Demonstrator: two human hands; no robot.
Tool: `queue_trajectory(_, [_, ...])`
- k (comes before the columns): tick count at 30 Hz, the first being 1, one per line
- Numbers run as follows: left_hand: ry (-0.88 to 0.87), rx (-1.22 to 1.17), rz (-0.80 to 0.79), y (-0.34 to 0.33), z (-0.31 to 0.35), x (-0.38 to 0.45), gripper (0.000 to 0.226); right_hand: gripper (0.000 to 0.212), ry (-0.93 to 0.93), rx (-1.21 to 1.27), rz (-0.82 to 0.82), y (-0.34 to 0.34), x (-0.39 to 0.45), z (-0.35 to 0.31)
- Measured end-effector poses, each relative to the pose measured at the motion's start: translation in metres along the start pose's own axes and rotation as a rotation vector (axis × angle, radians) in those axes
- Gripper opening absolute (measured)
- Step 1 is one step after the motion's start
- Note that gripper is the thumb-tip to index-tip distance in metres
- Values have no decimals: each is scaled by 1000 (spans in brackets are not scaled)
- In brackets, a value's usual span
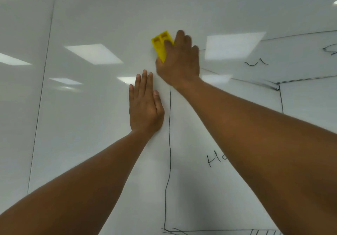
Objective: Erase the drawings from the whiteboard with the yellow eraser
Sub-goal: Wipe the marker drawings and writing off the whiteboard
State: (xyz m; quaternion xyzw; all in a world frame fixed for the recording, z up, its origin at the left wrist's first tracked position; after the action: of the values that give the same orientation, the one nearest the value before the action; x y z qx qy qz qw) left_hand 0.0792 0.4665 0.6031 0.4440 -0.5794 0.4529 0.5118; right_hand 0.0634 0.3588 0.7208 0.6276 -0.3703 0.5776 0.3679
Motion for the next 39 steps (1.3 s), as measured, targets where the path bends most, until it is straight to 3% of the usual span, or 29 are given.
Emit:
queue_trajectory(3, [-6, -44, 5, 1, 0, 1, 56, 47, 123, 10, -19, -7, -19, -15])
queue_trajectory(6, [-2, -29, 5, 2, 0, 0, 55, 48, 114, -9, 2, -5, -19, -7])
queue_trajectory(11, [12, -15, -5, 0, 0, -2, 56, 45, -257, 53, 102, 10, 5, 49])
queue_trajectory(13, [9, -17, -4, 0, 0, -2, 56, 45, -314, 46, 131, 13, 5, 57])
queue_trajectory(15, [13, -14, 1, 0, -1, -2, 56, 45, -258, 9, 130, 10, -6, 48])
queue_trajectory(20, [-25, -45, -19, 0, -2, -2, 54, 47, 95, -2, 68, -6, -63, 9])
queue_trajectory(23, [-26, -68, -26, 1, -4, -5, 54, 45, 132, -3, 53, -7, -73, 8])
queue_trajectory(25, [-15, -50, -24, 1, -4, -7, 52, 47, 49, -28, 70, -2, -64, 19])
queue_trajectory(30, [-13, -37, -41, 2, -2, -18, 56, 45, -411, 78, 147, 16, -40, 72])
queue_trajectory(32, [-16, -30, -50, 2, -3, -22, 57, 45, -464, 89, 155, 16, -46, 75])
queue_trajectory(39, [-39, -12, -90, 1, -3, -37, 55, 46, -68, 74, 32, 1, -110, 22])
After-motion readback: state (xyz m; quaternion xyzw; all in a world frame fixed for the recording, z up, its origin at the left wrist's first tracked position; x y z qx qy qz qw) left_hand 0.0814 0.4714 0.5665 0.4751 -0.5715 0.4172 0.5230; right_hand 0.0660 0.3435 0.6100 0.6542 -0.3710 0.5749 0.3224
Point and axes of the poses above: each hand's wrist, its own x-axis towards the middle knuckle, its own y-axis out of the back of the hand, z = x × y, the point moved 7 cm from there along x, towards the middle knuckle, and after that the axes turned 12 degrees about -y, right-handed, at the moved point
